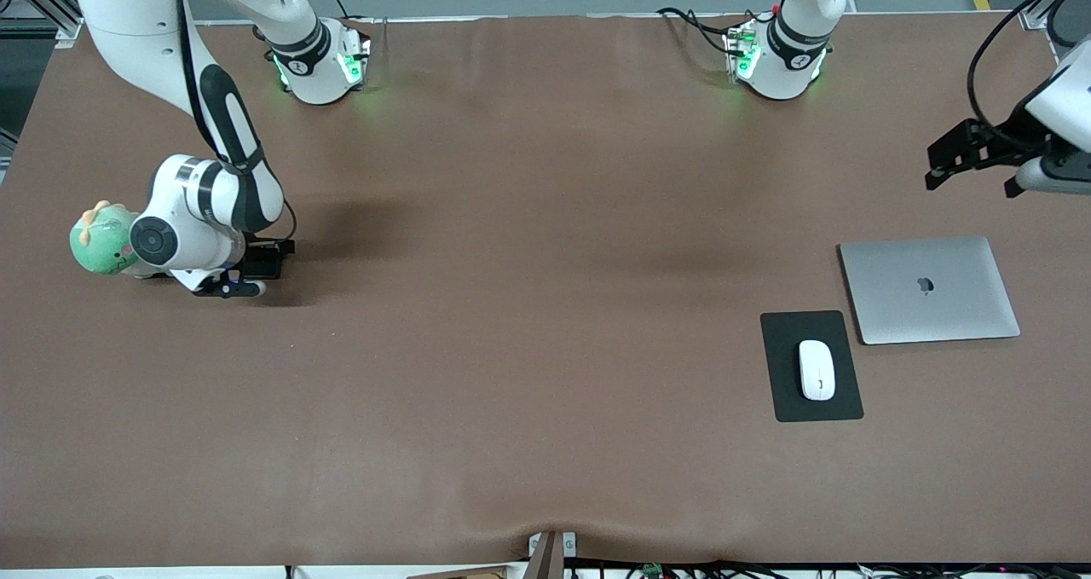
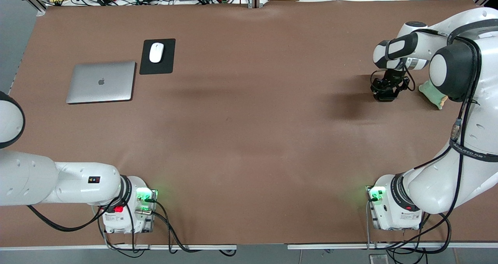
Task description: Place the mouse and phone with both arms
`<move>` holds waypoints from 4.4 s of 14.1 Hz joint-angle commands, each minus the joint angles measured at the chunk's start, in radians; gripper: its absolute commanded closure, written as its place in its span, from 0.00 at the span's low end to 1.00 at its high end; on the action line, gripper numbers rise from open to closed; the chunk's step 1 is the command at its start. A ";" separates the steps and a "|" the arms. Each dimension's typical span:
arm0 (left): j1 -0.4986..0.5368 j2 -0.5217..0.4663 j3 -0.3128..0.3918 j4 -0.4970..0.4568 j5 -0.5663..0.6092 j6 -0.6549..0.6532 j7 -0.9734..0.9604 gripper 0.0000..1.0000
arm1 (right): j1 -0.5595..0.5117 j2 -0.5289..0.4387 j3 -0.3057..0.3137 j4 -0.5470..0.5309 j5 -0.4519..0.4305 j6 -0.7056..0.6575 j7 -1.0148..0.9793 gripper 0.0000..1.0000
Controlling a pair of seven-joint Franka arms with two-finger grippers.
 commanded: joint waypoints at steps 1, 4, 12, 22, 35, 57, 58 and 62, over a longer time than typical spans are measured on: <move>-0.008 -0.013 0.010 0.017 -0.019 -0.062 0.019 0.00 | 0.027 -0.026 0.000 0.114 -0.012 -0.082 -0.091 0.00; -0.009 0.001 0.000 0.033 -0.017 -0.066 0.005 0.00 | 0.021 -0.026 0.000 0.455 -0.010 -0.567 -0.185 0.00; -0.008 0.002 0.000 0.039 -0.019 -0.066 0.005 0.00 | 0.000 0.001 -0.025 1.171 -0.012 -0.934 -0.180 0.00; -0.011 0.021 -0.001 0.051 -0.017 -0.066 0.005 0.00 | -0.295 -0.169 0.188 1.174 -0.084 -1.191 -0.191 0.00; -0.009 0.024 0.000 0.054 -0.007 -0.066 0.012 0.00 | -0.408 -0.459 0.348 0.603 -0.151 -0.792 -0.177 0.00; 0.001 0.053 0.008 0.099 -0.007 -0.068 -0.004 0.00 | -0.373 -0.586 0.363 0.537 -0.185 -0.782 -0.111 0.00; 0.000 0.053 0.008 0.099 -0.007 -0.068 -0.004 0.00 | -0.373 -0.597 0.363 0.537 -0.184 -0.785 -0.111 0.00; -0.002 0.053 0.006 0.100 -0.005 -0.068 -0.004 0.00 | -0.361 -0.594 0.368 0.540 -0.180 -0.779 -0.111 0.00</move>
